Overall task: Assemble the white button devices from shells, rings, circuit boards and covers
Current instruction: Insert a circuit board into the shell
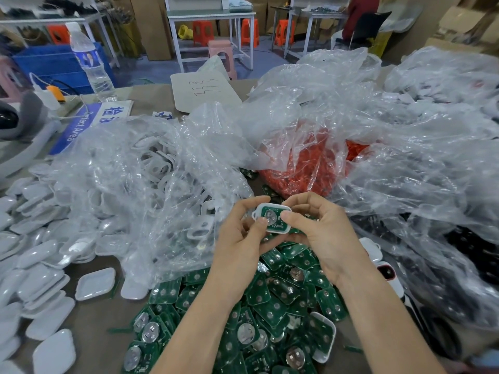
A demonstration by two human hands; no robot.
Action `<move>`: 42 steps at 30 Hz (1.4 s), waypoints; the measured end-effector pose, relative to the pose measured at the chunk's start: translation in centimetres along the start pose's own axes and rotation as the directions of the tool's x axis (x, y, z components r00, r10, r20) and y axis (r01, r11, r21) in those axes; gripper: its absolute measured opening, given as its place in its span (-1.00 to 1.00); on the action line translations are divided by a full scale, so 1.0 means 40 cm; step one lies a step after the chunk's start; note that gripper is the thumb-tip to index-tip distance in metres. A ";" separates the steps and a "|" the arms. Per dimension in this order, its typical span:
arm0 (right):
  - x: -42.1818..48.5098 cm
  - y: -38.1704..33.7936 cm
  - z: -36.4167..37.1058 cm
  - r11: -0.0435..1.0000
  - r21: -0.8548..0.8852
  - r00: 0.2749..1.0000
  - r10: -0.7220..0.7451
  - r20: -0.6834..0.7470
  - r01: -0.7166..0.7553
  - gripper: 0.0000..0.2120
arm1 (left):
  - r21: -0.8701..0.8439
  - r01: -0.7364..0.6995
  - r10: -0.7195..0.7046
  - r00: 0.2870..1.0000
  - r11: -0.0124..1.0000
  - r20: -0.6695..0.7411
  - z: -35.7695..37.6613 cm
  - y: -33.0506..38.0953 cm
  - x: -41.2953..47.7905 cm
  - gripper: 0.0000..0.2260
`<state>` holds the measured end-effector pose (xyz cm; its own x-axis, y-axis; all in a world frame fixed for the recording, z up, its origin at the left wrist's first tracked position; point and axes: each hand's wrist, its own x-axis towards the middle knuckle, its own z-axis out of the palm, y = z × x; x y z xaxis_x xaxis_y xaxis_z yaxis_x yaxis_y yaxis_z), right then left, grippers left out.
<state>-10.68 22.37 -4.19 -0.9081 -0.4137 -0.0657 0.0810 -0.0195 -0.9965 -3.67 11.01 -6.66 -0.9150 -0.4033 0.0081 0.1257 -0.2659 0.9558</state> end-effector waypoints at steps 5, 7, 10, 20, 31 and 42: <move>-0.003 -0.004 -0.002 0.999 -0.044 0.999 -0.030 0.021 0.030 -0.81 | -0.023 -0.019 0.019 1.000 1.000 -0.005 0.003 0.001 -0.002 -0.87; -0.004 -0.007 -0.002 0.996 -0.074 0.999 -0.039 0.032 0.041 -0.84 | -0.047 -0.011 0.010 1.000 0.999 -0.012 0.001 0.001 -0.001 -0.88; -0.005 -0.009 -0.004 0.991 -0.123 0.999 -0.049 0.022 0.052 -0.85 | -0.068 0.006 -0.007 1.000 0.998 -0.009 0.000 0.002 -0.001 -0.88; -0.006 0.004 -0.004 0.963 -0.247 0.992 -0.119 -0.037 0.106 -0.83 | 0.070 0.025 -0.025 1.000 0.997 -0.003 -0.006 0.006 0.001 -0.86; -0.010 0.000 -0.015 0.952 -0.274 0.990 -0.139 0.003 0.134 -0.89 | 0.135 0.052 -0.053 0.999 0.990 0.003 -0.012 0.011 0.003 -0.90; -0.020 -0.003 -0.022 0.882 -0.432 0.982 -0.183 0.056 0.189 -0.83 | 0.320 -0.013 0.019 1.000 0.947 -0.016 -0.006 0.011 0.001 -0.81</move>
<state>-10.35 23.52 -4.05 -0.8830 -0.4536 0.1204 -0.2774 0.2974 -0.9136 -3.58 10.68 -6.32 -0.9060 -0.4227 0.0219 0.0083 0.0339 0.9994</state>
